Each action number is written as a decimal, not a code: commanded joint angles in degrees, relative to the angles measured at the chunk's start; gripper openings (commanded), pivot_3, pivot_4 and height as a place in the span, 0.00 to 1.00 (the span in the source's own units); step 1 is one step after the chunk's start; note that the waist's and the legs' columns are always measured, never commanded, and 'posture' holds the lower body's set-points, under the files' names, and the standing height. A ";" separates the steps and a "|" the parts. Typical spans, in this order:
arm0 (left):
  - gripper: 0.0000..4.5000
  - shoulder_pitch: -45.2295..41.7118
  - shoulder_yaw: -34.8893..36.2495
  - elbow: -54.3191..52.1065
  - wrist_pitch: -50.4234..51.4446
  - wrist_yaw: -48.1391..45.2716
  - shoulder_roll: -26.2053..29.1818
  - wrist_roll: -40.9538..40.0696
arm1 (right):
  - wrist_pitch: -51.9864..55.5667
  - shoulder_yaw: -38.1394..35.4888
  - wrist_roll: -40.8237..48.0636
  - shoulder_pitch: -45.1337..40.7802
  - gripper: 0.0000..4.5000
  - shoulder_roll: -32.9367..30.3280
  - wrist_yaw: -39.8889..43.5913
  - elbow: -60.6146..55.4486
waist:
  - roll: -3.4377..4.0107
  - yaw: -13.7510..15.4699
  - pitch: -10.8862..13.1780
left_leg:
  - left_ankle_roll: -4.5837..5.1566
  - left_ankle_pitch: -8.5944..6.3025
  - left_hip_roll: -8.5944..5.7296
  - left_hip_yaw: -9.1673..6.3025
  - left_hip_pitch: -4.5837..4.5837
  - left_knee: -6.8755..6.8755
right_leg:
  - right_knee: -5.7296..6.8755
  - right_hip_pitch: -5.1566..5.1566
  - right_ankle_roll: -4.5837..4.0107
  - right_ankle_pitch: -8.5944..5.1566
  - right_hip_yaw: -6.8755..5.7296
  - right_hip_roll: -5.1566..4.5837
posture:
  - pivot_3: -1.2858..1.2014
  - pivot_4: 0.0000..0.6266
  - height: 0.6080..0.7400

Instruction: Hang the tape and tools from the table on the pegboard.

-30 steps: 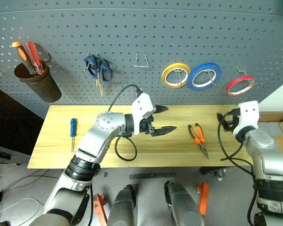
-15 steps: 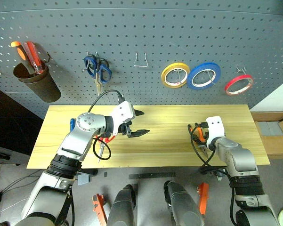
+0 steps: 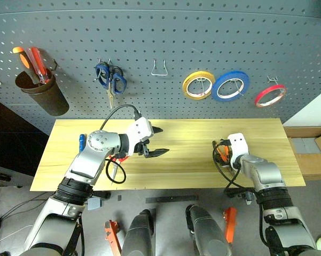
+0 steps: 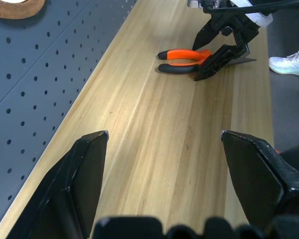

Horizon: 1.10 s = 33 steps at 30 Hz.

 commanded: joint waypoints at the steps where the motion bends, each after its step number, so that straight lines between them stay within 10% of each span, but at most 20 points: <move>1: 0.87 0.55 2.17 -2.38 -1.68 0.96 -0.25 -0.29 | -2.65 0.85 -1.45 -1.00 0.87 -0.81 0.63 4.73 | -0.04 0.02 -0.02 | 0.00 0.00 0.00 0.00 0.00 0.04 | 0.04 0.00 0.00 0.00 0.00 0.00 | 0.47 0.44 1.00; 5: 0.87 1.35 3.97 -3.11 -1.38 2.19 -0.77 -1.77 | -3.82 1.80 -2.01 -0.74 0.60 -1.12 1.33 4.15 | -0.10 0.08 -0.07 | 0.00 0.00 -0.01 -0.01 0.02 0.16 | 0.30 -0.02 0.00 0.00 0.01 -0.01 | 0.47 0.43 1.00; 21: 0.87 14.55 21.78 -12.20 1.50 4.04 2.80 -12.99 | 18.55 4.88 5.11 2.81 0.60 8.01 -1.82 -53.49 | -0.09 0.16 -0.09 | -0.03 0.01 0.10 -0.07 -0.05 0.19 | 0.69 -0.33 -0.01 -0.03 0.01 0.02 | 0.48 0.43 1.00; 33: 0.87 16.28 31.22 -12.51 1.61 7.83 4.42 -16.50 | 13.64 2.67 7.73 -15.51 0.60 12.76 -1.30 -44.58 | -0.50 0.92 -0.37 | -0.02 0.01 0.07 -0.13 -0.15 0.17 | 0.58 -0.34 -0.04 -0.01 -0.09 -0.18 | 0.51 0.36 1.00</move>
